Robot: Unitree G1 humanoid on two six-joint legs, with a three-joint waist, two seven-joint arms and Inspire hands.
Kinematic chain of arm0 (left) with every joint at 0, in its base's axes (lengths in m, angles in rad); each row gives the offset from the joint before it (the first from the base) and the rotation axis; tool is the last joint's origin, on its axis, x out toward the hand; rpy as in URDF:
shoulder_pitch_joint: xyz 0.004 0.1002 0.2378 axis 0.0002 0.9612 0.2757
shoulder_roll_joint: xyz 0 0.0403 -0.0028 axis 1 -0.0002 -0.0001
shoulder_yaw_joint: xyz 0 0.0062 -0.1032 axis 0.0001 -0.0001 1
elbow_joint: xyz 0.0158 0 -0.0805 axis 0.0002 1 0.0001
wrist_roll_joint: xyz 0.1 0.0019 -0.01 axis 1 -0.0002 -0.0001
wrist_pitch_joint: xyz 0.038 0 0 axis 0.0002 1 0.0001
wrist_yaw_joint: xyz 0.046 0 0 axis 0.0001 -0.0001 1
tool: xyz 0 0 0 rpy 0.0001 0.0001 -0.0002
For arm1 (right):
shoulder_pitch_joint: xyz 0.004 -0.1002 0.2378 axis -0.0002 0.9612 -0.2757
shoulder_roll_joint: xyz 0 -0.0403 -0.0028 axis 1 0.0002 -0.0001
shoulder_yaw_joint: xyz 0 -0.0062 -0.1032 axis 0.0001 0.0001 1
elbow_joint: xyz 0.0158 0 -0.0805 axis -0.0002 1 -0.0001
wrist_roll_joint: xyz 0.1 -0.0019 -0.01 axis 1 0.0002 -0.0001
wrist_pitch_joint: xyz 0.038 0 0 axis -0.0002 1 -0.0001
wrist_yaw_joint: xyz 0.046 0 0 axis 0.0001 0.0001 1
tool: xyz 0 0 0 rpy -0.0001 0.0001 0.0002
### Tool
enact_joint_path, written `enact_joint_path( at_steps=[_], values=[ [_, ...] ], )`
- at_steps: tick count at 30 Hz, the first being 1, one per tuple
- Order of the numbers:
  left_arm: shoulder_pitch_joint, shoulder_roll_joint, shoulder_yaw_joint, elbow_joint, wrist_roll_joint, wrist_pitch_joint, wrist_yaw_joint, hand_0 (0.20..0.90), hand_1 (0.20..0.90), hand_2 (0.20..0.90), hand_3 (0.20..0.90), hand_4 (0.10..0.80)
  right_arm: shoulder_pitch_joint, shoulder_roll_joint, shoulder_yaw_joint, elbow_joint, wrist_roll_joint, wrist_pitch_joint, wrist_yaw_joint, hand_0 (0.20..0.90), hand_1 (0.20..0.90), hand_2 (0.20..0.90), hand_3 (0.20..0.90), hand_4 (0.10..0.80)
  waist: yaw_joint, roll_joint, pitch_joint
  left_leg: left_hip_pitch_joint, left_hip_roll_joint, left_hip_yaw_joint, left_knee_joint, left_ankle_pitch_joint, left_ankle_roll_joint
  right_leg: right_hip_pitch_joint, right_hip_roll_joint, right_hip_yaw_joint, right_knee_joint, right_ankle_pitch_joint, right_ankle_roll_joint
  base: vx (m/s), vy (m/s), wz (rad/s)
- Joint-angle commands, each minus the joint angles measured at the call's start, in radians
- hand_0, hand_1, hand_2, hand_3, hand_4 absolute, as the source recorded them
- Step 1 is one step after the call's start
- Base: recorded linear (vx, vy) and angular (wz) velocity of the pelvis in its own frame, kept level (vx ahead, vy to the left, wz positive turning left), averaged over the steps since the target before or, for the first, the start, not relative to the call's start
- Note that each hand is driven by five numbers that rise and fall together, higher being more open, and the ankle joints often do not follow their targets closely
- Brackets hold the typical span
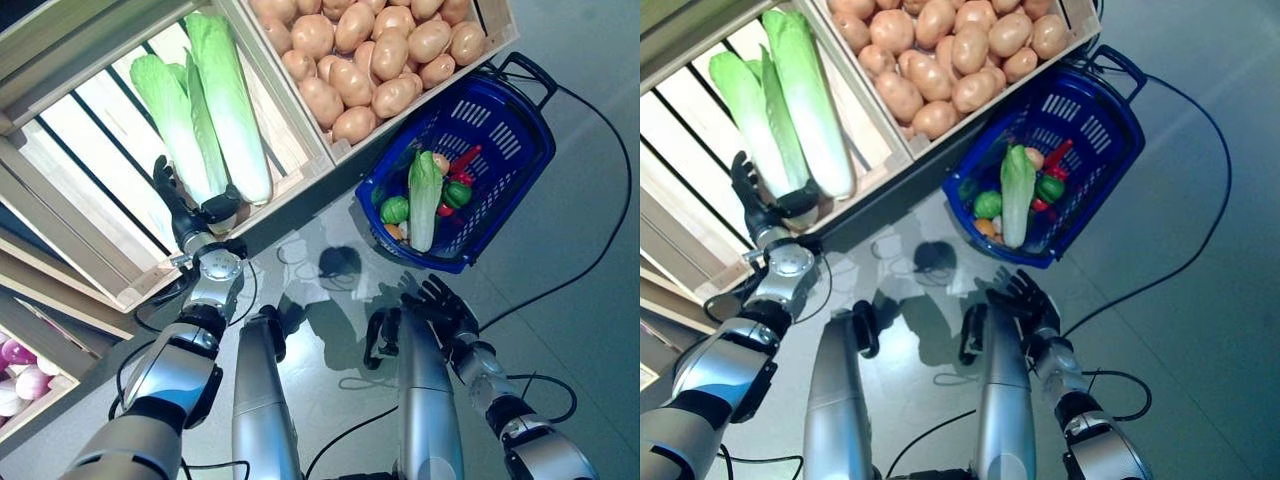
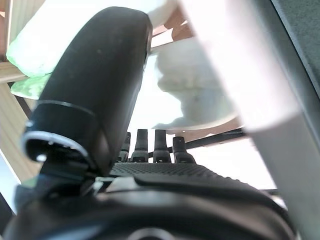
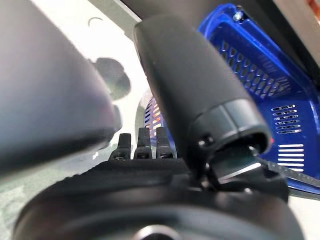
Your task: Put vegetables into the basket
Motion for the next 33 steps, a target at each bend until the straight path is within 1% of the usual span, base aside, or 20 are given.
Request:
enact_joint_path(
  at_steps=[1, 2, 3, 4, 5, 6, 7, 13, 20, 24, 27, 30, 31, 33],
  values=[
    [-0.117, 0.125, 0.027, 0.071, -0.088, 0.014, -0.057, 0.900, 0.900, 0.900, 0.900, 0.800, 0.033, -0.037, 0.013, -0.096, 0.056, -0.071, -0.030, 0.900, 0.900, 0.900, 0.900, 0.800, -0.018, -0.006, -0.015, 0.075, -0.035, 0.085, 0.077, -0.195, 0.107, 0.039, 0.025, 0.032, -0.156, 0.130, 0.034, -0.003, 0.030, -0.02],
    [-0.115, 0.127, 0.034, 0.077, -0.094, 0.013, -0.064, 0.900, 0.900, 0.900, 0.900, 0.800, 0.034, -0.038, 0.011, -0.098, 0.054, -0.069, -0.031, 0.900, 0.900, 0.900, 0.900, 0.800, -0.019, -0.007, -0.015, 0.074, -0.034, 0.086, 0.079, -0.195, 0.107, 0.039, 0.025, 0.032, -0.155, 0.131, 0.034, 0.000, 0.000, 0.00],
    [-0.113, 0.129, 0.040, 0.083, -0.101, 0.013, -0.072, 0.841, 0.841, 0.841, 0.841, 0.761, 0.034, -0.037, 0.011, -0.100, 0.052, -0.067, -0.035, 0.900, 0.900, 0.900, 0.900, 0.800, -0.019, -0.006, -0.015, 0.076, -0.035, 0.086, 0.077, -0.195, 0.106, 0.041, 0.024, 0.032, -0.157, 0.131, 0.035, 0.000, 0.000, 0.00],
    [-0.113, 0.130, 0.042, 0.085, -0.103, 0.013, -0.076, 0.745, 0.745, 0.745, 0.745, 0.696, 0.034, -0.037, 0.011, -0.100, 0.052, -0.067, -0.037, 0.900, 0.900, 0.900, 0.900, 0.800, -0.019, -0.006, -0.015, 0.078, -0.034, 0.087, 0.075, -0.194, 0.106, 0.043, 0.024, 0.031, -0.160, 0.132, 0.035, 0.000, 0.000, 0.00],
    [-0.107, 0.127, 0.046, 0.089, -0.108, 0.014, -0.084, 0.491, 0.491, 0.491, 0.491, 0.527, 0.036, -0.034, 0.012, -0.105, 0.055, -0.067, -0.041, 0.900, 0.900, 0.900, 0.900, 0.800, -0.019, -0.006, -0.015, 0.083, -0.034, 0.089, 0.068, -0.192, 0.106, 0.047, 0.023, 0.031, -0.165, 0.135, 0.035, 0.000, 0.000, 0.00],
    [-0.107, 0.127, 0.047, 0.089, -0.109, 0.013, -0.084, 0.425, 0.425, 0.425, 0.425, 0.483, 0.036, -0.034, 0.012, -0.105, 0.055, -0.067, -0.041, 0.900, 0.900, 0.900, 0.900, 0.800, -0.019, -0.006, -0.015, 0.085, -0.034, 0.090, 0.067, -0.192, 0.106, 0.047, 0.023, 0.031, -0.166, 0.135, 0.035, -0.009, 0.031, 0.00],
    [-0.100, 0.128, 0.052, 0.094, -0.107, 0.008, -0.087, 0.300, 0.300, 0.300, 0.300, 0.400, 0.037, -0.034, 0.011, -0.104, 0.055, -0.068, -0.038, 0.900, 0.900, 0.900, 0.900, 0.800, -0.019, -0.006, -0.015, 0.094, -0.033, 0.094, 0.054, -0.188, 0.105, 0.054, 0.023, 0.030, -0.174, 0.138, 0.035, -0.003, 0.035, 0.01],
    [-0.069, 0.141, 0.063, 0.087, -0.107, 0.009, -0.094, 0.300, 0.300, 0.300, 0.300, 0.400, 0.034, -0.044, 0.008, -0.096, 0.056, -0.064, -0.025, 0.900, 0.900, 0.900, 0.900, 0.800, -0.019, 0.002, -0.025, 0.156, -0.028, 0.120, -0.009, -0.168, 0.099, 0.106, 0.025, 0.028, -0.224, 0.154, 0.039, 0.005, 0.039, 0.00],
    [-0.005, 0.139, 0.083, 0.081, -0.105, -0.021, -0.113, 0.300, 0.300, 0.300, 0.300, 0.400, 0.035, -0.046, 0.015, -0.107, 0.041, -0.053, -0.023, 0.900, 0.900, 0.900, 0.900, 0.800, -0.017, 0.011, -0.064, 0.278, -0.021, 0.158, -0.128, -0.135, 0.089, 0.212, 0.024, 0.021, -0.317, 0.172, 0.039, 0.024, 0.020, -0.04],
    [0.032, 0.139, 0.090, 0.076, -0.104, -0.040, -0.140, 0.300, 0.300, 0.300, 0.300, 0.400, 0.041, -0.049, 0.014, -0.106, 0.040, -0.044, -0.016, 0.900, 0.900, 0.900, 0.900, 0.800, -0.012, 0.018, -0.092, 0.346, -0.027, 0.171, -0.196, -0.113, 0.086, 0.272, 0.020, 0.014, -0.372, 0.184, 0.039, 0.047, 0.010, -0.05],
    [0.097, 0.136, 0.104, 0.055, -0.117, -0.073, -0.178, 0.300, 0.300, 0.300, 0.300, 0.400, 0.071, -0.043, 0.015, -0.123, 0.064, -0.035, 0.005, 0.900, 0.900, 0.900, 0.900, 0.800, -0.007, 0.025, -0.131, 0.438, -0.036, 0.179, -0.288, -0.079, 0.085, 0.362, 0.015, 0.004, -0.446, 0.200, 0.034, 0.106, 0.003, -0.05],
    [0.195, 0.116, 0.128, -0.021, -0.095, -0.098, -0.184, 0.300, 0.300, 0.300, 0.300, 0.400, 0.146, -0.028, 0.011, -0.176, 0.039, -0.042, 0.002, 0.900, 0.900, 0.900, 0.900, 0.800, 0.005, 0.028, -0.175, 0.552, -0.059, 0.183, -0.400, -0.044, 0.087, 0.482, 0.007, -0.019, -0.550, 0.219, 0.036, 0.160, 0.005, -0.06],
    [0.206, 0.113, 0.132, -0.030, -0.089, -0.103, -0.182, 0.300, 0.300, 0.300, 0.300, 0.400, 0.155, -0.026, 0.010, -0.182, 0.033, -0.043, 0.002, 0.900, 0.900, 0.900, 0.900, 0.800, 0.006, 0.028, -0.180, 0.565, -0.062, 0.183, -0.414, -0.040, 0.087, 0.497, 0.007, -0.022, -0.563, 0.222, 0.037, 0.156, -0.006, 0.00],
    [0.262, 0.095, 0.150, -0.095, -0.064, -0.117, -0.172, 0.300, 0.300, 0.300, 0.300, 0.400, 0.202, -0.017, 0.010, -0.230, 0.001, -0.055, -0.026, 0.900, 0.900, 0.900, 0.900, 0.800, 0.019, 0.028, -0.212, 0.651, -0.083, 0.182, -0.501, -0.014, 0.086, 0.595, 0.001, -0.046, -0.654, 0.238, 0.041, 0.149, -0.010, 0.09]
  ],
)
